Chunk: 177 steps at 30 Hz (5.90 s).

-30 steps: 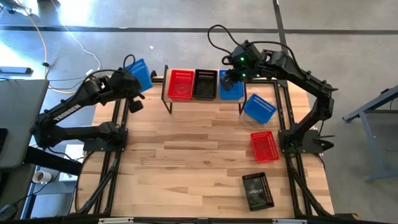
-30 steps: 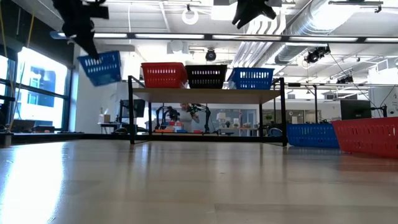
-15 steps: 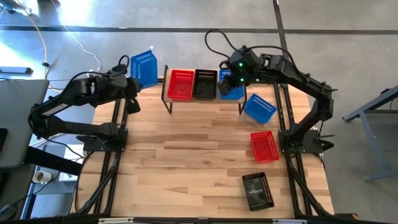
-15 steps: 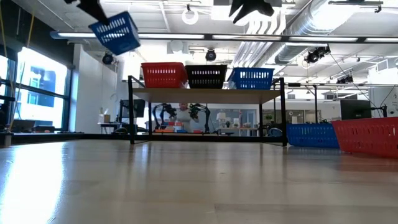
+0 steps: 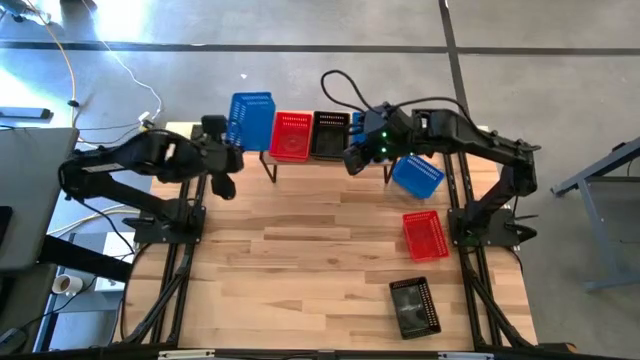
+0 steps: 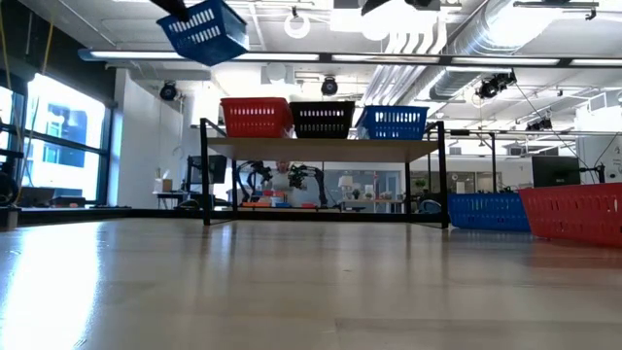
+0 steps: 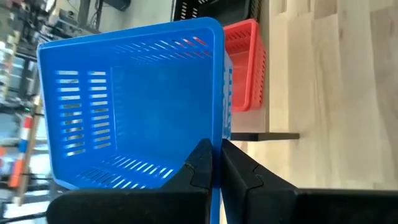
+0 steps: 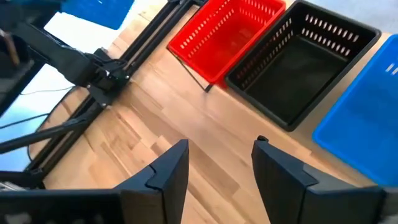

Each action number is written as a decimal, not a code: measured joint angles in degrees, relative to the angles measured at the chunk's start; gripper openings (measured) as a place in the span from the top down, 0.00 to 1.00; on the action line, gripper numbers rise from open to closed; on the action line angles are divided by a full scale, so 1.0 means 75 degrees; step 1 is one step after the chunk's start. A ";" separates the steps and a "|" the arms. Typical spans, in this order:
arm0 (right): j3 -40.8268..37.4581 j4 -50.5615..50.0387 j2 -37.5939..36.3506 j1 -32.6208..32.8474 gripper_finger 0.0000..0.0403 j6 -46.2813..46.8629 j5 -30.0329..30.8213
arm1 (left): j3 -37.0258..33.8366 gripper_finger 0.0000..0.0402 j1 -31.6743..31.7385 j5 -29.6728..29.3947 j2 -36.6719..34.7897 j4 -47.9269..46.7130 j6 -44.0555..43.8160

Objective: Stack baskets on shelf by color
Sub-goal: Stack the left blue bin on top of the blue bin on the shelf

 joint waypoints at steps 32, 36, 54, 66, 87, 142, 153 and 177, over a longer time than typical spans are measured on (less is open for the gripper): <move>-0.0006 0.2411 0.0996 0.0909 0.60 0.1265 0.1715 | 0.0012 1.00 -0.2072 -0.3350 0.2608 -0.0044 0.1447; -0.0006 0.2680 0.1169 0.0909 0.60 0.1273 0.1702 | 0.0012 1.00 -0.2072 -0.3539 0.2622 -0.0030 0.1803; -0.0006 0.3310 0.1415 0.0546 0.60 0.1294 0.1741 | 0.0012 1.00 -0.2288 -0.3855 0.2620 0.0497 0.2486; -0.0003 0.3351 0.1488 0.0421 0.82 0.1356 0.1682 | 0.0012 1.00 -0.2416 -0.3962 0.2620 0.0784 0.2739; -0.0003 0.3427 0.1501 0.0229 1.00 0.1037 0.1874 | 0.0012 0.64 -0.2434 -0.3615 0.2620 0.0829 0.0808; 0.0000 -0.1488 -0.0006 -0.5416 1.00 -0.1174 -0.3266 | 0.0012 0.57 0.0446 -0.0685 0.2556 0.0795 -0.2304; 0.0003 -0.2042 0.0287 -0.5765 1.00 -0.1254 -0.4235 | 0.0012 0.57 0.1262 0.0190 0.2559 0.0813 -0.2894; 0.0003 -0.1094 0.0283 -0.5188 1.00 0.0046 -0.4129 | 0.0012 0.57 0.1899 0.0317 0.2565 0.0813 -0.1872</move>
